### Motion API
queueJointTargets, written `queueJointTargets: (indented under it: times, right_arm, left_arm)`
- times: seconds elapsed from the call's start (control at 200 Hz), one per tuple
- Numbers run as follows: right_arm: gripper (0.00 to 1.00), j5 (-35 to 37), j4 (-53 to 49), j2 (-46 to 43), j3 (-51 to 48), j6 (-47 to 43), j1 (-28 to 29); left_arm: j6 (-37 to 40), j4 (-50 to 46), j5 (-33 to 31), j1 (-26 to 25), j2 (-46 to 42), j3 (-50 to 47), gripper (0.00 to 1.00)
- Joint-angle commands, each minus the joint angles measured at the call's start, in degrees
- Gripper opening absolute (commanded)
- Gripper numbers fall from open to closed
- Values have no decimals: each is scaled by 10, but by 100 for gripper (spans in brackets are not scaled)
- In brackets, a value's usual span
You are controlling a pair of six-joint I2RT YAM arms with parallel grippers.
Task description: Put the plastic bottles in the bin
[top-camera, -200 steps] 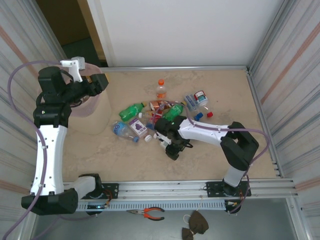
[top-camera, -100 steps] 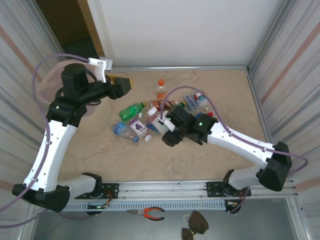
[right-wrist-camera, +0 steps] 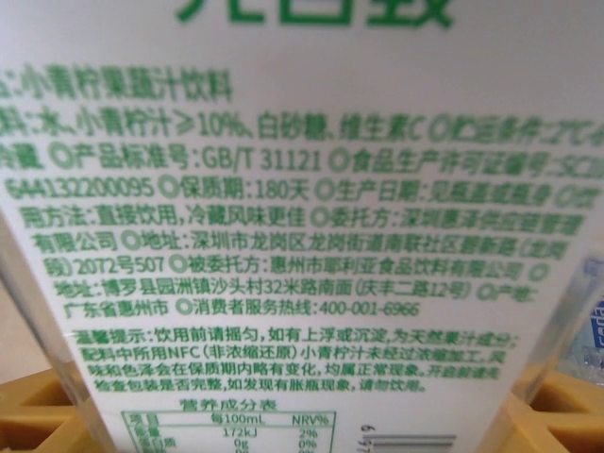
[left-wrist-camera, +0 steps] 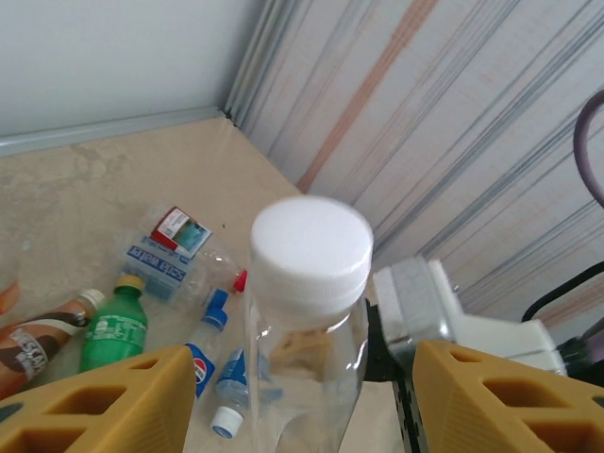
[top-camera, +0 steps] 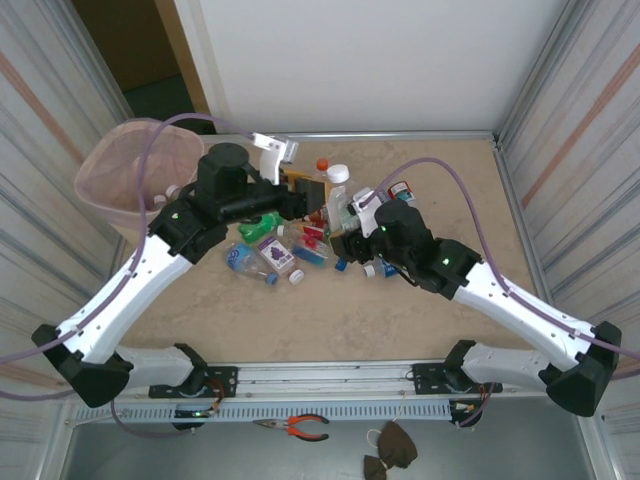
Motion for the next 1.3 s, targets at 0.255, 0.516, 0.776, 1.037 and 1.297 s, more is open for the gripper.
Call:
queueJointTargets:
  times: [0.255, 0.516, 0.776, 1.037, 1.297]
  right_arm:
    - [50, 4, 65, -39, -9, 58, -7]
    - [49, -3, 63, -43, -10, 64, -7]
    - [49, -5, 62, -51, -14, 67, -7]
    - [49, -9, 61, -51, -14, 67, -7]
    - [49, -21, 70, -77, -14, 67, -7]
  left_arm:
    - [-21, 52, -24, -52, 45, 6, 62]
    - [-16, 56, -20, -60, 55, 11, 51]
    - [3, 48, -23, -63, 61, 16, 45]
    - [47, 54, 3, -63, 62, 22, 41]
    - [62, 45, 46, -63, 80, 44, 53]
